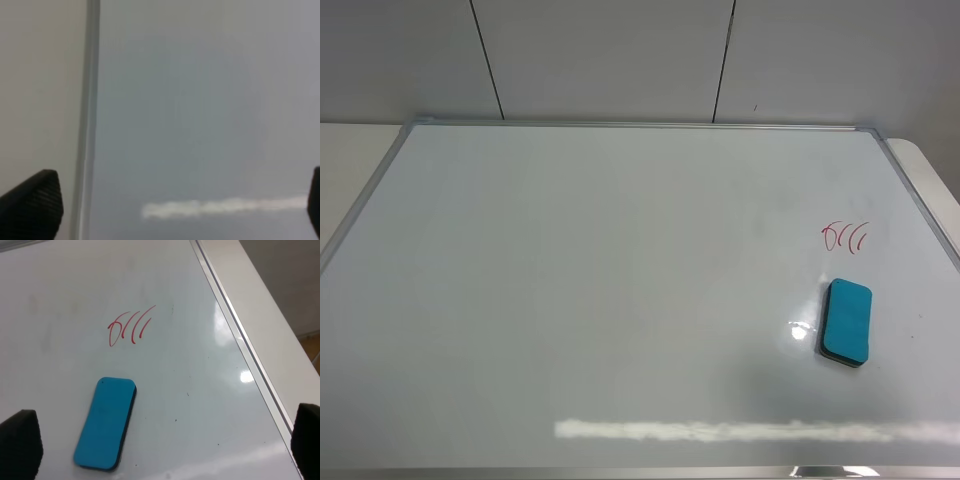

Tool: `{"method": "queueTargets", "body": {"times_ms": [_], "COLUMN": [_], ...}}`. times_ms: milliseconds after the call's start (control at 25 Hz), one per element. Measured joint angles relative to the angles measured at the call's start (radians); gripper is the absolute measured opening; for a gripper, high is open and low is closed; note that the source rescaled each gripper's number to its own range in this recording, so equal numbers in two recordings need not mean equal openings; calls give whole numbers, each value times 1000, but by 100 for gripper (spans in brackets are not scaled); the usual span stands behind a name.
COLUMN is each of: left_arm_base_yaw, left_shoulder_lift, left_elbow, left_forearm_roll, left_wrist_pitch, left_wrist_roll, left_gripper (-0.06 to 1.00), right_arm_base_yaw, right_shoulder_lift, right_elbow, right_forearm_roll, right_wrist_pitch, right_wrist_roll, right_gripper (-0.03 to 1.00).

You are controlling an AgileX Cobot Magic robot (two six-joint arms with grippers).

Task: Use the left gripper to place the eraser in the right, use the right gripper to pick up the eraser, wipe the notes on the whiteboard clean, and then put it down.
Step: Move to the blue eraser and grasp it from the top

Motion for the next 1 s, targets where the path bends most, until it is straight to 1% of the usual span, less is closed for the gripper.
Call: {"method": "queueTargets", "body": {"times_ms": [160, 240, 320, 400, 440, 1000], "left_arm_base_yaw": [0, 0, 0, 0, 0, 0], "left_shoulder_lift": [-112, -123, -124, -124, -124, -124], "left_elbow": [94, 126, 139, 161, 169, 175], "left_forearm_roll": [-18, -26, -37, -37, -37, -37], "left_wrist_pitch": [1, -5, -43, -104, -113, -121], "left_wrist_roll": [-27, -28, -29, -29, -29, -29], "left_gripper": [100, 100, 100, 100, 100, 100], "right_arm_base_yaw": [0, 0, 0, 0, 0, 0], "right_shoulder_lift": [0, 0, 0, 0, 0, 0], "right_elbow": [0, 0, 0, 0, 0, 0], "right_forearm_roll": [0, 0, 1, 1, 2, 7], "right_wrist_pitch": [0, 0, 0, 0, 0, 0], "right_wrist_roll": [0, 0, -1, -1, -1, -1], "right_gripper": [100, 100, 100, 100, 100, 100]}}
